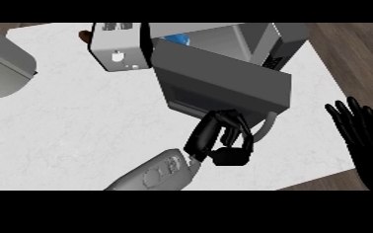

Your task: Pick up the milk, place it into the microwave and close the microwave

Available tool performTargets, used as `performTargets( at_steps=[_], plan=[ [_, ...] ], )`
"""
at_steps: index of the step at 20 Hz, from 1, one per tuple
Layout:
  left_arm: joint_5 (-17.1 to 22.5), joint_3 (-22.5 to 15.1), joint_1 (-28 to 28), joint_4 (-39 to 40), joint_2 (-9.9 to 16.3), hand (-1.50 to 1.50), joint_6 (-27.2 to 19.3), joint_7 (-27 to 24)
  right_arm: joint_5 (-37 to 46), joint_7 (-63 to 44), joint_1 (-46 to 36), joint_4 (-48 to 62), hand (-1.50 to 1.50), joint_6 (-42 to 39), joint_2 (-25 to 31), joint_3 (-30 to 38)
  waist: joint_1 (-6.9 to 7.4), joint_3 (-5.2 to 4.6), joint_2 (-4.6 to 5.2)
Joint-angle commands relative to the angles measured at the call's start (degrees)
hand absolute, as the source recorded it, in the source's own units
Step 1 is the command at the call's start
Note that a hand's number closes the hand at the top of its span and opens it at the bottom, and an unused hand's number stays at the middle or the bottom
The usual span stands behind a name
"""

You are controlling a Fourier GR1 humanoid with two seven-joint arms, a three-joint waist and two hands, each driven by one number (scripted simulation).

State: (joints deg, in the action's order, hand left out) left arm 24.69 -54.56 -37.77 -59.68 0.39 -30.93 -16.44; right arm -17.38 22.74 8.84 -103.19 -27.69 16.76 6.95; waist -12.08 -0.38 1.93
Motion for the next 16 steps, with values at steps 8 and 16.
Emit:
performTargets(
  at_steps=[8,16],
  plan=[
    [10.8,7.2,-10.2,6.6,-0.4,1.5,-3.9,-1.1,-6.9,-4.5,-1.1,-4.5,-1.5,-2.8,2.3,0.0,-4.62,-0.06,1.51],
    [17.5,12.7,-13.7,10.2,-0.4,1.5,-2.9,-6.8,-10.1,-6.9,-2.2,-5.5,-1.5,-3.1,3.5,0.2,-6.27,-0.04,2.77]
  ],
)
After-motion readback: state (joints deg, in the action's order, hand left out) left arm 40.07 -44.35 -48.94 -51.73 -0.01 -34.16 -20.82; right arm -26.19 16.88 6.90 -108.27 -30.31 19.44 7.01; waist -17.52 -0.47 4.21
